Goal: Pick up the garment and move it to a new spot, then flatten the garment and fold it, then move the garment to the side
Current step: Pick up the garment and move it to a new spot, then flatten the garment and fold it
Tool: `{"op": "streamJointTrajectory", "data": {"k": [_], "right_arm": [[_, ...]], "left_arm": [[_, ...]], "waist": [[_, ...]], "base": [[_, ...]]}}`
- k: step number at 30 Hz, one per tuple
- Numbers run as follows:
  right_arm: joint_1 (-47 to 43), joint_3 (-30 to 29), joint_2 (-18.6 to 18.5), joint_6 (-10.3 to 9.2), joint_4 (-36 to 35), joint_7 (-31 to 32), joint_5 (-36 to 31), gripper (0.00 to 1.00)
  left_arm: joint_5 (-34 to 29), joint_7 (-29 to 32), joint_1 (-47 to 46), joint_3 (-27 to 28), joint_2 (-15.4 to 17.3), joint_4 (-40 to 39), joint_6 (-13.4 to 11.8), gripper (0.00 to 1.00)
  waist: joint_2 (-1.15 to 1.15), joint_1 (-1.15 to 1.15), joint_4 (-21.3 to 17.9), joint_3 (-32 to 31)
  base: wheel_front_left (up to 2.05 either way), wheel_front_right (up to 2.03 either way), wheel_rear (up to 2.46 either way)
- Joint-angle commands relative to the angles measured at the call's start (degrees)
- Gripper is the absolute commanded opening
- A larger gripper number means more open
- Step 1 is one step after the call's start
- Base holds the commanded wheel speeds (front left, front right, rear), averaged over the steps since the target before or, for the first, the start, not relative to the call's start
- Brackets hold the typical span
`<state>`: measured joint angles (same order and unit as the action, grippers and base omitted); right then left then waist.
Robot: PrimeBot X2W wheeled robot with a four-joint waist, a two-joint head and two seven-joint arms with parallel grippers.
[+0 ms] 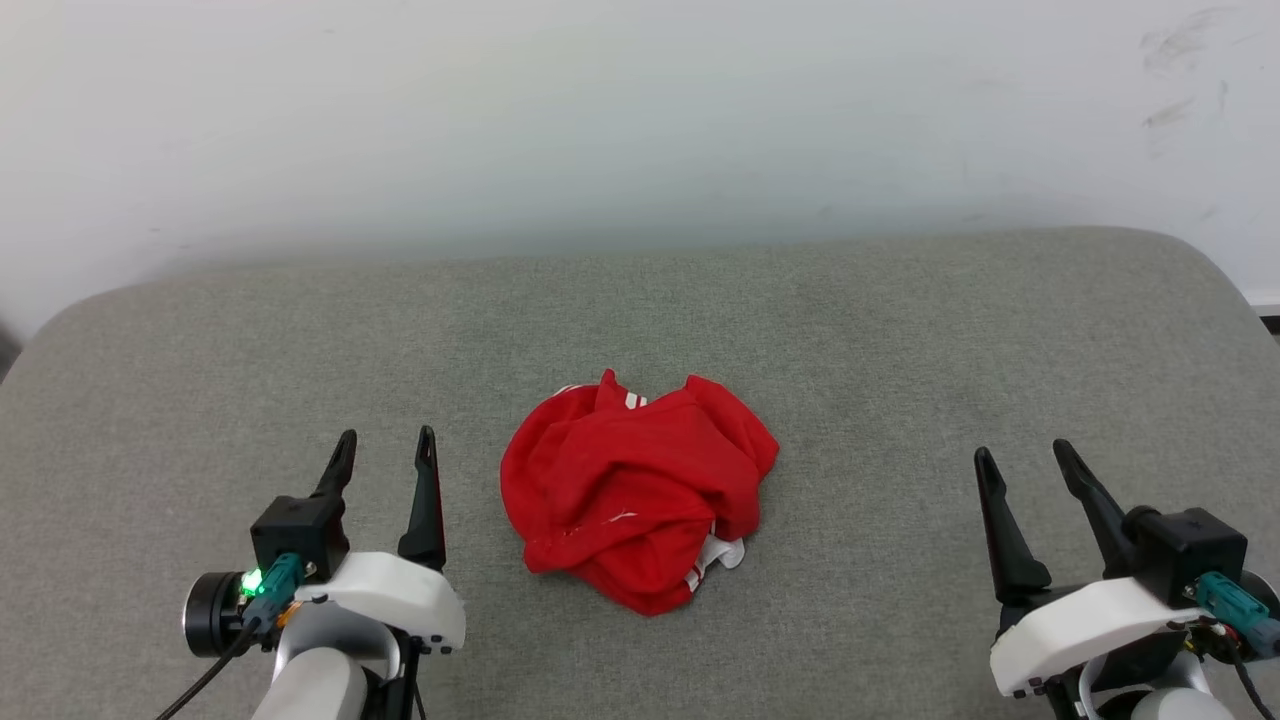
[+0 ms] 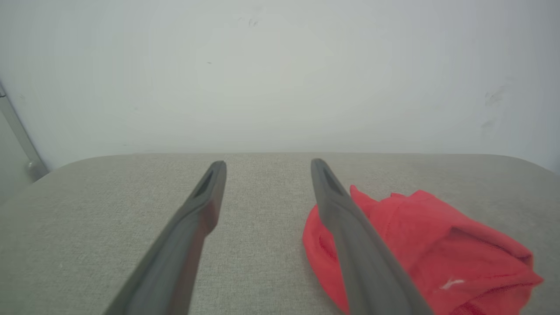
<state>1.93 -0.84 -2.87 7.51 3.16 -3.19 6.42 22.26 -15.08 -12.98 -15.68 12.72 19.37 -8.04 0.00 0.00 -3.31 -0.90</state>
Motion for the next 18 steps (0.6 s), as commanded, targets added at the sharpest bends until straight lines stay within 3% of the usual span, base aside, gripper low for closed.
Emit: {"op": "streamJointTrajectory", "data": {"k": [1,18], "right_arm": [[-1.1,0.0,0.0,-0.03,-0.2,0.0,-0.1,1.0],[-0.7,-0.5,0.0,-0.03,1.6,0.7,0.5,1.0]], "left_arm": [[-0.4,-0.1,1.5,0.2,0.5,-0.7,-0.4,1.0],[-0.4,0.9,4.9,-0.5,1.8,-5.6,-2.2,1.0]], "waist": [[0.0,0.0,0.2,-0.1],[0.0,0.0,0.9,-0.3]], "base": [[0.0,0.0,0.0],[0.0,0.0,0.0]]}}
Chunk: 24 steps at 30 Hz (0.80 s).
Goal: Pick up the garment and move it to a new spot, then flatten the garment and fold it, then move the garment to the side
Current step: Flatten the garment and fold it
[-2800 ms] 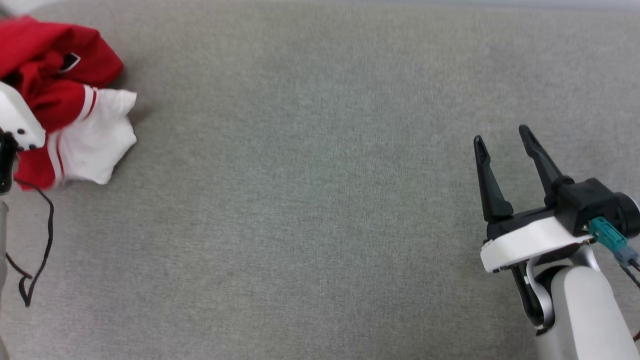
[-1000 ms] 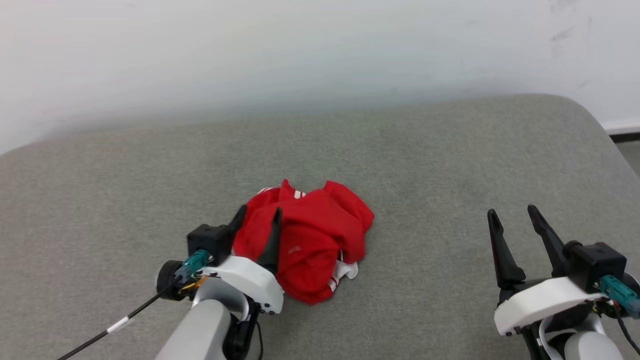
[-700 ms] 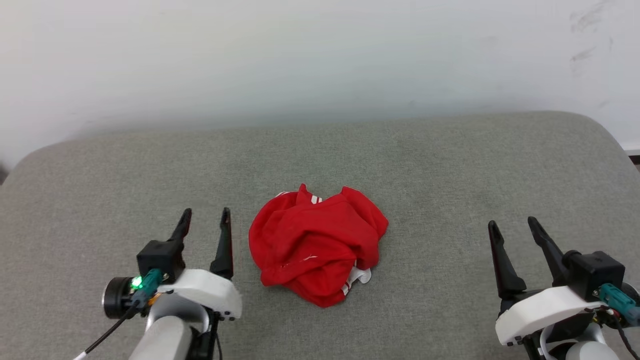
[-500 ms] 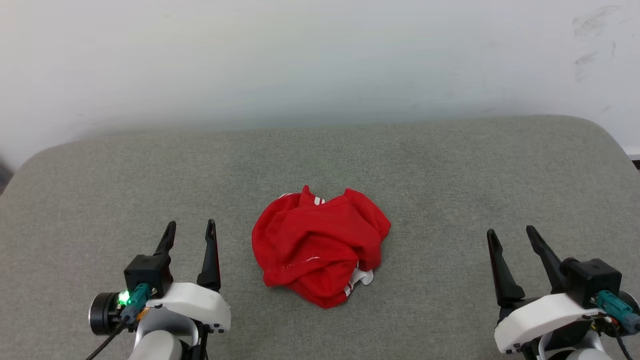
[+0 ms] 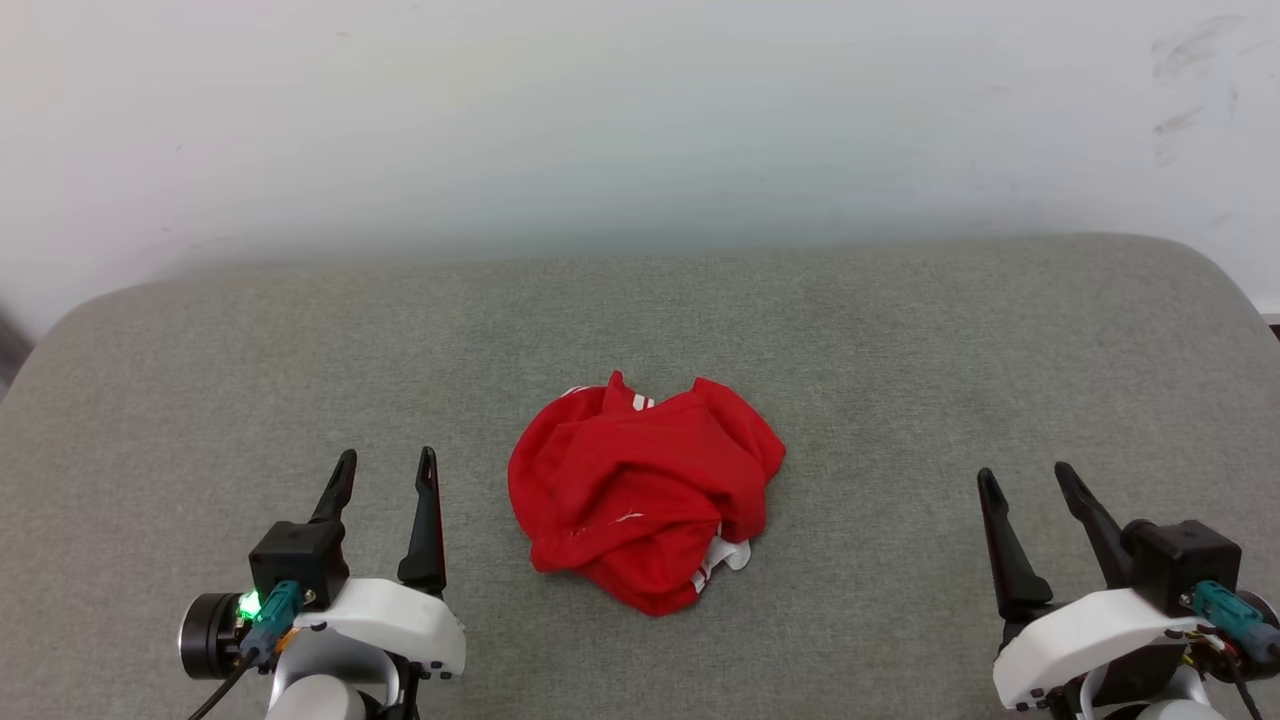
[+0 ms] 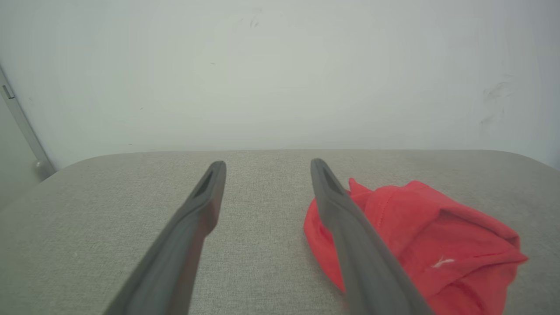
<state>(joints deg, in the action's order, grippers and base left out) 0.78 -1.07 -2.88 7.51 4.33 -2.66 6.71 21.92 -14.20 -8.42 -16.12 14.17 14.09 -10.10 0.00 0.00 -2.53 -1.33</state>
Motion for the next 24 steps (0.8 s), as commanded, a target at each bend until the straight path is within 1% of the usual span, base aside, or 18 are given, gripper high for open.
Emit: {"op": "streamJointTrajectory", "data": {"k": [1,5,8,13,15,16,17,18,21,24], "right_arm": [[0.7,-0.7,0.0,-0.03,1.0,0.6,0.4,1.0],[2.8,-2.1,0.0,-0.03,5.0,2.7,1.6,1.0],[6.2,-3.0,0.0,-0.03,9.7,6.0,2.4,1.0],[14.3,-2.3,0.0,-0.03,17.5,14.0,3.1,1.0],[18.3,-1.5,-0.5,-0.03,20.4,17.5,4.0,1.0],[18.3,-1.5,-0.5,-0.03,20.4,17.5,4.0,1.0],[20.3,-0.6,-0.9,-0.03,22.1,19.4,4.3,1.0],[25.7,2.1,-1.8,-0.03,27.1,24.1,5.7,1.0],[30.7,5.3,-2.7,-0.03,32.2,27.9,7.2,1.0],[34.2,7.6,-3.2,-0.03,36.8,30.3,9.0,1.0]], "left_arm": [[-0.1,0.0,0.2,-0.1,0.3,-0.5,-0.1,1.0],[-0.6,-0.3,-0.7,-0.6,0.2,-1.5,0.1,1.0],[-0.9,-0.4,-1.3,-1.2,-0.1,-2.2,0.4,1.0],[-1.2,-0.6,-3.5,-2.0,-1.1,-3.4,0.7,1.0],[-1.3,-0.6,-4.9,-2.3,-1.5,-3.6,1.0,1.0],[-1.3,-0.6,-4.9,-2.3,-1.5,-3.6,1.0,1.0],[-1.4,-0.6,-5.6,-2.4,-1.7,-3.6,1.1,1.0],[-1.8,-0.8,-7.4,-2.9,-2.6,-3.2,1.6,1.0],[-2.1,-0.9,-9.1,-3.2,-3.2,-2.8,2.3,1.0],[-2.5,-1.0,-10.1,-3.4,-3.8,-2.2,2.9,1.0]], "waist": [[0.0,0.0,0.3,0.2],[0.0,0.0,1.5,0.9],[0.0,0.0,2.7,1.8],[0.0,0.0,5.7,5.3],[0.0,0.0,7.1,7.2],[0.0,0.0,7.1,7.2],[0.0,0.0,7.6,7.9],[0.0,0.0,9.2,10.0],[0.0,0.0,10.5,11.8],[0.0,0.0,11.5,13.2]], "base": [[0.0,0.0,0.0],[0.0,0.0,0.0],[0.0,0.0,0.0],[0.0,0.0,0.0],[0.0,0.0,0.0],[0.0,0.0,0.0],[0.0,0.0,0.0],[0.0,0.0,0.0],[0.0,0.0,0.0],[0.0,0.0,0.0]]}}
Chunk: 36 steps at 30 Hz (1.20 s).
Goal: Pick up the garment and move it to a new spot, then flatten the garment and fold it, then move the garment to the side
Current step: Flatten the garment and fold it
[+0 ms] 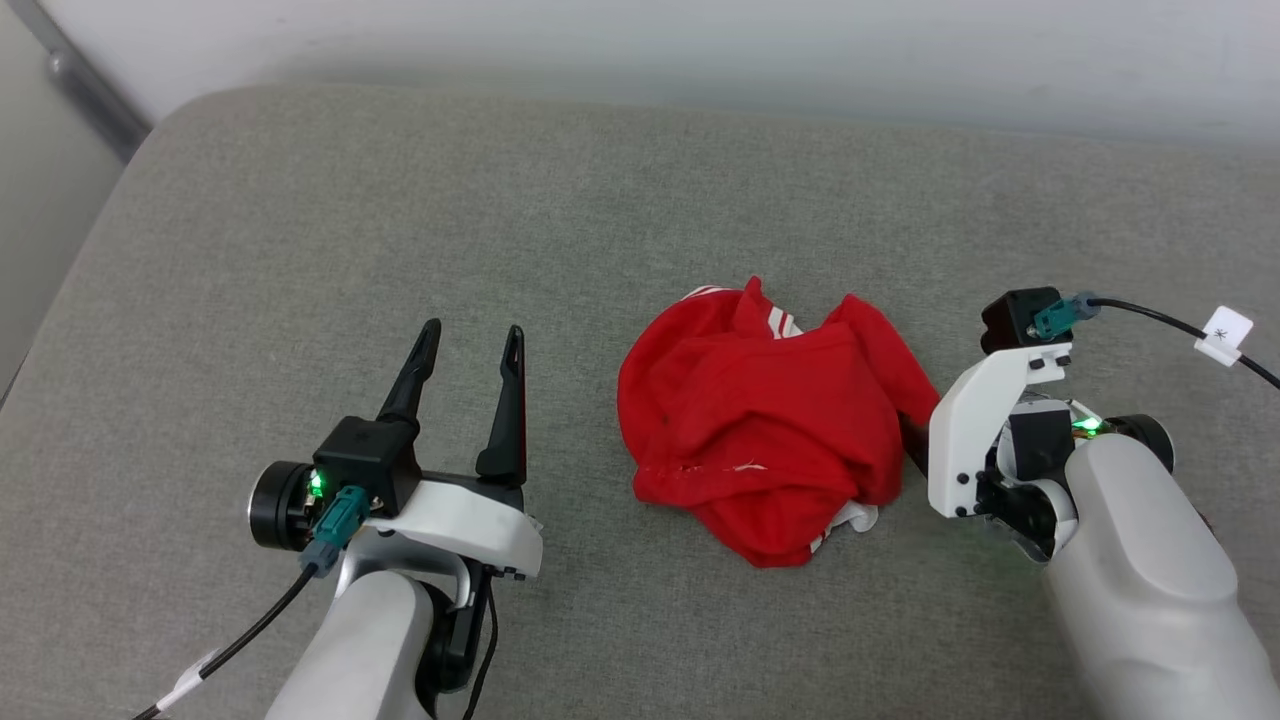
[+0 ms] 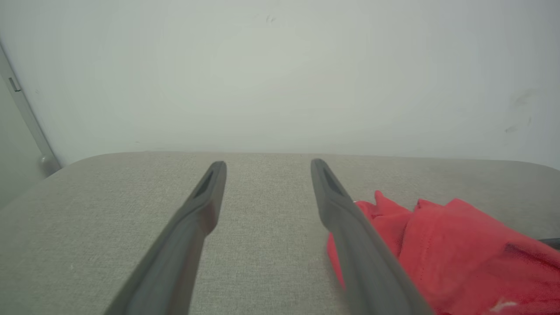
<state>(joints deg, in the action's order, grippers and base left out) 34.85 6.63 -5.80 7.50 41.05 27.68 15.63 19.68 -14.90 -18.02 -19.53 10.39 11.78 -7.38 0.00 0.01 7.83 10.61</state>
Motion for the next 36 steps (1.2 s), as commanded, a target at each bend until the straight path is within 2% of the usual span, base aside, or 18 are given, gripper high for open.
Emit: {"op": "streamJointTrajectory", "data": {"k": [1,6,7,9,14,18,22,26,30,32,36], "right_arm": [[0.9,0.6,-0.4,-0.02,1.8,1.0,0.7,1.0],[2.1,3.1,-0.4,-0.03,10.5,6.8,2.7,1.0],[2.2,3.9,-0.2,-0.02,11.7,7.6,3.3,0.53],[2.5,5.1,0.1,-0.01,13.1,8.1,4.5,0.0],[6.2,8.0,-1.7,-0.01,10.7,3.1,6.3,0.0],[8.4,9.7,-3.8,-0.02,6.1,-2.3,6.8,0.0],[6.4,9.2,-6.6,-0.02,-0.1,-6.0,6.9,0.0],[0.1,4.5,-9.3,-0.02,-6.5,-6.7,6.7,0.0],[-10.1,-3.1,-10.9,-0.02,-11.9,-4.8,5.3,0.0],[-15.9,-6.7,-10.5,-0.02,-13.3,-3.6,4.0,0.0],[-25.6,-12.6,-7.1,-0.02,-13.1,-2.3,2.1,0.0]], "left_arm": [[-0.3,-0.3,-0.7,0.0,-0.2,0.3,0.3,1.0],[-0.9,-0.4,-1.3,0.5,-1.1,0.6,0.9,1.0],[-1.1,-0.4,-1.3,0.6,-1.2,0.7,1.1,1.0],[-1.5,-0.4,-1.0,0.9,-1.5,0.7,1.2,1.0],[-1.9,-0.3,0.6,1.9,-2.4,0.9,1.1,1.0],[-2.3,-0.3,1.7,2.6,-2.2,1.3,1.4,1.0],[-2.4,-0.3,3.5,3.3,-1.6,1.8,1.7,1.0],[-2.3,-0.3,5.5,3.7,-1.5,2.1,1.3,1.0],[-1.6,-0.3,7.2,4.3,-2.0,2.1,0.9,1.0],[-1.6,-0.3,7.7,4.3,-2.3,2.0,0.9,1.0],[-1.5,-0.3,8.4,4.2,-2.3,2.1,1.0,1.0]], "waist": [[0.0,-0.01,1.4,1.5],[0.0,-0.01,1.9,2.4],[0.0,-0.01,2.0,2.5],[0.0,-0.01,1.9,2.4],[0.0,-0.01,0.9,1.1],[0.0,-0.01,-0.7,-0.8],[0.0,-0.01,-3.2,-2.9],[0.0,-0.01,-5.6,-5.0],[0.0,-0.01,-7.1,-6.5],[0.0,-0.01,-7.3,-6.8],[0.0,-0.01,-7.5,-7.2]], "base": [[0.0,0.0,0.0],[0.0,0.0,0.0],[0.0,0.0,0.0],[0.0,0.0,0.0],[0.0,0.0,0.0],[0.0,0.0,0.0],[0.0,0.0,0.0],[0.0,0.0,0.0],[0.0,0.0,0.0],[0.0,0.0,0.0],[0.0,0.0,0.0]]}}
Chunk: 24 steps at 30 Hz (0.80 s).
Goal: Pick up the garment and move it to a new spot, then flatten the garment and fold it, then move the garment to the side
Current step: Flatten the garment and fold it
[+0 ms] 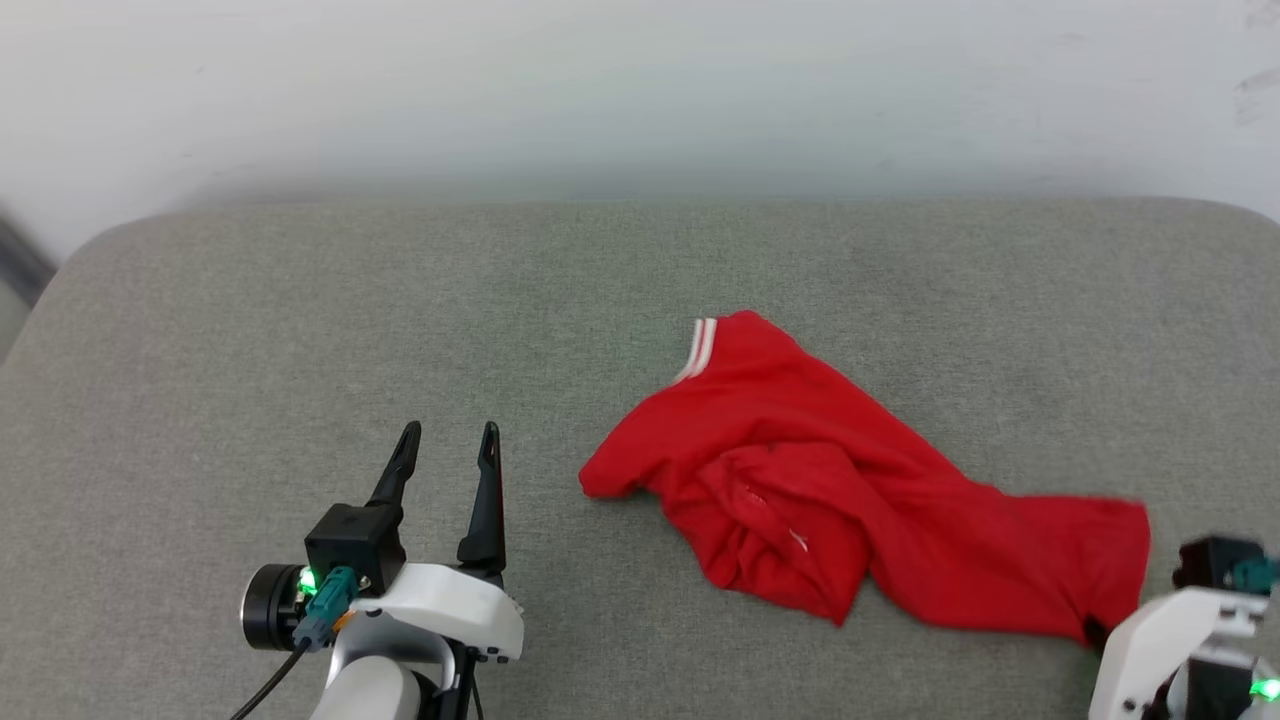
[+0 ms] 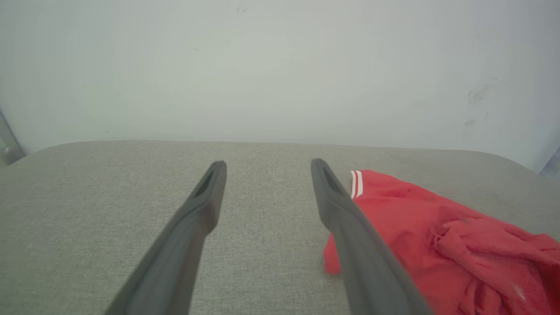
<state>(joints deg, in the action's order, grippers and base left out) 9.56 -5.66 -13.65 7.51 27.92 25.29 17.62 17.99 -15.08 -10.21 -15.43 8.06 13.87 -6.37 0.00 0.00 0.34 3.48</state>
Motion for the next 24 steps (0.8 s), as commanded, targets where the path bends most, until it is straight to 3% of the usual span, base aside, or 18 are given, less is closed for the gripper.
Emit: {"op": "streamJointTrajectory", "data": {"k": [1,2,3,14,18,24], "right_arm": [[-1.8,-1.3,1.9,-0.03,0.4,0.1,-0.1,0.0],[-3.2,-1.8,2.6,-0.03,0.9,0.0,-1.0,0.34],[-4.4,-2.2,3.4,-0.03,1.0,-0.5,-1.4,1.0],[-4.6,-7.0,8.2,-0.03,-9.6,-23.6,-8.3,1.0],[-6.0,-4.8,9.4,-0.03,-14.8,-27.3,-10.3,1.0],[-9.8,0.7,10.5,-0.03,-22.6,-27.6,-11.7,1.0]], "left_arm": [[0.2,-0.1,0.7,0.2,0.2,0.1,0.0,1.0],[0.2,-0.1,0.7,0.2,0.3,0.2,0.1,1.0],[0.2,-0.1,0.8,0.2,0.5,0.3,0.1,1.0],[0.5,0.2,3.2,0.4,2.0,0.7,-0.5,1.0],[0.8,0.5,4.1,0.5,2.4,0.5,-0.8,1.0],[0.7,1.0,5.3,0.2,2.8,0.0,-1.2,1.0]], "waist": [[0.0,0.0,0.0,-0.1],[0.0,0.0,-0.1,-0.1],[0.0,0.0,-0.1,-0.3],[0.0,0.0,-0.3,-3.0],[0.0,0.0,-0.5,-3.8],[0.0,0.0,-0.7,-4.7]], "base": [[0.0,0.0,0.0],[0.0,0.0,0.0],[0.0,0.0,0.0],[0.0,0.0,0.0],[0.0,0.0,0.0],[0.0,0.0,0.0]]}}
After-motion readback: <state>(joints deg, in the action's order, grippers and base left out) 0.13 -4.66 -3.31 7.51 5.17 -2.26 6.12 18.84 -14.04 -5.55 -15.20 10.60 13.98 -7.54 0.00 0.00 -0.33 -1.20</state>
